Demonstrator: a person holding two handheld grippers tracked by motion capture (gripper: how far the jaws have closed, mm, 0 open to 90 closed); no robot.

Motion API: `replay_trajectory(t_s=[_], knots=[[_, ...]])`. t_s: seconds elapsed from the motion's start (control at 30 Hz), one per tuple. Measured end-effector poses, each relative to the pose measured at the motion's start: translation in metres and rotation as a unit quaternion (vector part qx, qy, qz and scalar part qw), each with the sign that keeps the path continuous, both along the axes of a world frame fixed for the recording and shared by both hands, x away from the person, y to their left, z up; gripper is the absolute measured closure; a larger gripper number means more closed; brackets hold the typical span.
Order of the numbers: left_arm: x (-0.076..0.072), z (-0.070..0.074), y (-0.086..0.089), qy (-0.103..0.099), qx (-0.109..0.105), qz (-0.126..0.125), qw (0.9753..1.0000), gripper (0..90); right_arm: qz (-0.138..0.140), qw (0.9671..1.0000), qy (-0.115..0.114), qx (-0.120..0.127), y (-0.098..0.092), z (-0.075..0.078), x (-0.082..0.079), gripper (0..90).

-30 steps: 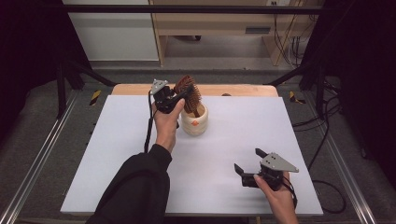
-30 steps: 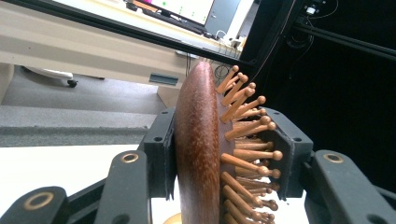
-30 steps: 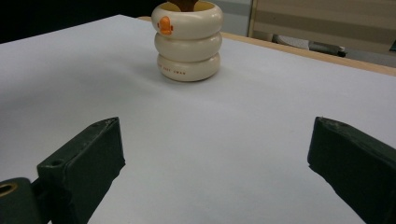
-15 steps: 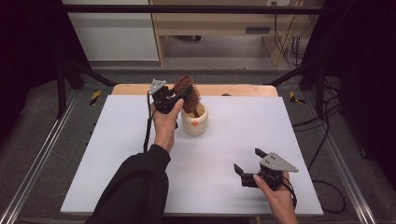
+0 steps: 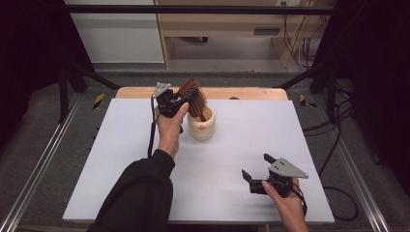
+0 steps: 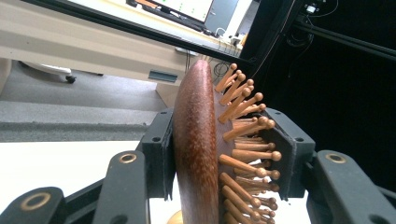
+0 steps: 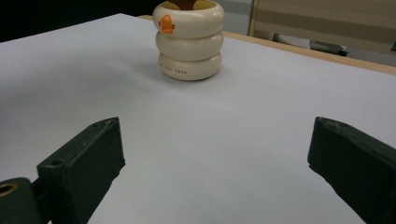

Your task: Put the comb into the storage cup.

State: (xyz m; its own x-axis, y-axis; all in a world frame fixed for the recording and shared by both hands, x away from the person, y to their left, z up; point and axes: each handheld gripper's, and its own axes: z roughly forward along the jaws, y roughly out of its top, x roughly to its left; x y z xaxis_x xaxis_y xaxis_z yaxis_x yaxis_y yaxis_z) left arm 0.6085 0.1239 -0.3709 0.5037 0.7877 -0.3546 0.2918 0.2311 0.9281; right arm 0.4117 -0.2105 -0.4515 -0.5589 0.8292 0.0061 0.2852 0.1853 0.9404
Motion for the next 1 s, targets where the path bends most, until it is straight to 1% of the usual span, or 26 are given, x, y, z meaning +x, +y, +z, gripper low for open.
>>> replay_trajectory(t_s=[0.53,0.7,1.0], knots=[[0.001,-0.005,0.010,0.011,-0.014,0.009,0.9998,48.1,0.000,1.0000,0.000,-0.001,0.000,0.000,0.000,3.9],[0.002,-0.007,0.014,0.018,-0.018,0.010,0.9996,47.7,0.001,1.0000,0.000,-0.002,0.001,0.000,0.000,3.9],[0.002,-0.008,0.015,0.019,-0.021,0.013,0.9995,47.4,0.002,1.0000,0.000,-0.003,0.001,-0.001,0.001,3.9]])
